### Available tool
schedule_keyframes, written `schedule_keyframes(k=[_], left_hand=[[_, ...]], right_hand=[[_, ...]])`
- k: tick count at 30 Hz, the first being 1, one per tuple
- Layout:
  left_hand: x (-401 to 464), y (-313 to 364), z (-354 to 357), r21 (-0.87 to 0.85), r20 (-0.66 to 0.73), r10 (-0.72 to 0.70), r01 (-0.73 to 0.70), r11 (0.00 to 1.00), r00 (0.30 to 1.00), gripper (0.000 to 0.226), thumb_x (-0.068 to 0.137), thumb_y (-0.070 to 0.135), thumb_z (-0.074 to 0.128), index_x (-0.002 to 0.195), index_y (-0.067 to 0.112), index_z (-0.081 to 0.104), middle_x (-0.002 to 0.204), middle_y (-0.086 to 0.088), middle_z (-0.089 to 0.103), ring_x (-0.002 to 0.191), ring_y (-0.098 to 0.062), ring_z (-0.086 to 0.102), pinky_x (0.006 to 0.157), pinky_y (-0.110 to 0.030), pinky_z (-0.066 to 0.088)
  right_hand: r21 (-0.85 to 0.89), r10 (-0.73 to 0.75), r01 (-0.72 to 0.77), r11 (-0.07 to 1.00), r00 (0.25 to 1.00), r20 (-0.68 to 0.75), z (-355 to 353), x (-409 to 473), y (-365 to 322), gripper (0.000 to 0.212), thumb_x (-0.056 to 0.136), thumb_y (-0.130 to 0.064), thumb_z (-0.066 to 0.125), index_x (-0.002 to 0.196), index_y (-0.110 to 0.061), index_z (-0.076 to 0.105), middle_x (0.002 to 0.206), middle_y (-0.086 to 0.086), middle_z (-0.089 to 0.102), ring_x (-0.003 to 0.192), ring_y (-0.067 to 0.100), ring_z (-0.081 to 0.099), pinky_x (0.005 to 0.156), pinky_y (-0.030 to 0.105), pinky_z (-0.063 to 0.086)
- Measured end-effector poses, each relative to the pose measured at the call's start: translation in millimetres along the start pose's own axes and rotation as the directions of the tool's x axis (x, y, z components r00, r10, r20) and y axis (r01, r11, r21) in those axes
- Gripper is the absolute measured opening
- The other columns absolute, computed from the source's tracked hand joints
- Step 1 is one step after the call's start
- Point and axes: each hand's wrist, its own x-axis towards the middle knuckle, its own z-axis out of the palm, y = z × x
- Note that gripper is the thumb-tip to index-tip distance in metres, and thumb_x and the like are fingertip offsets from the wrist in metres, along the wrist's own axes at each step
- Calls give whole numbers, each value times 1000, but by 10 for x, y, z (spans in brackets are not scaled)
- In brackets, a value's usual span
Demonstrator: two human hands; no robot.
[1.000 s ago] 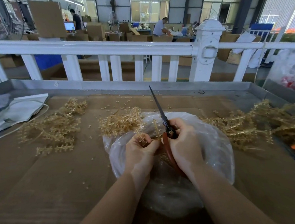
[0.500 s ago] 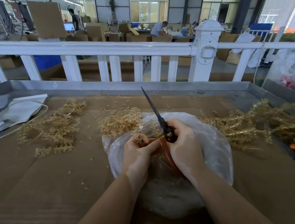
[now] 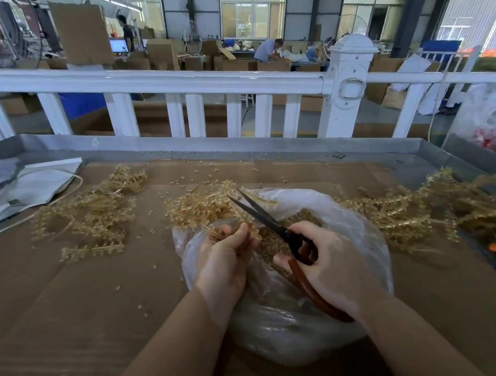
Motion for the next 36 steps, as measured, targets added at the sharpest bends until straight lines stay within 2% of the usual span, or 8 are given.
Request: schedule_keyframes(k=[7,10,13,20,25,31,34,36], left_hand=[[-25,9,19,15,14,0,-1,1000,1000,30,87,-13,50,72,12,42,55,-5,61,50,-12,61,49,-20,53],[-30,12,24,19,29,5,-5,1000,1000,31,87,-14,50,71,12,41,57,-6,58,51,-13,58,49,-20,52],[-36,10,30,14,42,8,-8,1000,999,32,86,-14,49,70,12,41,58,-6,56,52,-14,57,49,-20,52],[-31,-6,31,13,55,31,-31,999,998,33,87,-14,48,68,12,39,62,-8,54,52,-16,54,48,-20,50],[-16,-27,34,21,30,49,-49,999,998,35,87,-14,50,68,14,40,59,-5,57,52,-13,59,52,-20,51],[-23,-26,42,25,31,38,-38,999,999,34,87,-13,49,68,13,40,66,-8,56,59,-16,57,52,-19,51],[-23,-26,48,33,46,42,-43,999,998,33,88,-13,48,69,13,38,67,-9,52,57,-15,56,52,-19,51],[-18,-27,46,39,50,46,-48,998,998,34,88,-13,48,69,12,38,67,-9,51,56,-15,56,52,-19,51]], right_hand=[[-116,2,1,993,1000,26,16,-35,73,29,79,-44,70,104,-33,61,81,-25,50,81,0,45,67,4,29],[-168,-6,14,986,999,47,39,-31,93,27,81,-45,68,104,-33,60,87,-20,57,84,3,49,68,11,35],[-201,-12,26,979,998,69,56,-31,121,30,84,-47,64,109,-32,59,95,-13,63,91,8,55,79,21,45],[-255,-62,83,964,994,88,75,-27,161,31,87,-48,59,111,-28,59,94,-8,65,89,11,57,80,23,48],[-288,-85,108,951,992,93,79,-22,157,26,87,-45,59,105,-26,59,87,-5,65,82,13,56,72,22,43],[-305,-101,128,944,990,102,80,-28,150,25,88,-44,59,103,-24,60,83,-4,65,76,14,58,69,25,49],[-317,-109,125,940,992,70,83,-36,126,20,85,-39,66,94,-21,62,72,-3,63,63,13,56,57,22,40],[-320,-107,120,940,993,56,86,-43,122,19,84,-37,68,91,-20,62,69,-3,62,59,13,53,55,21,36]])
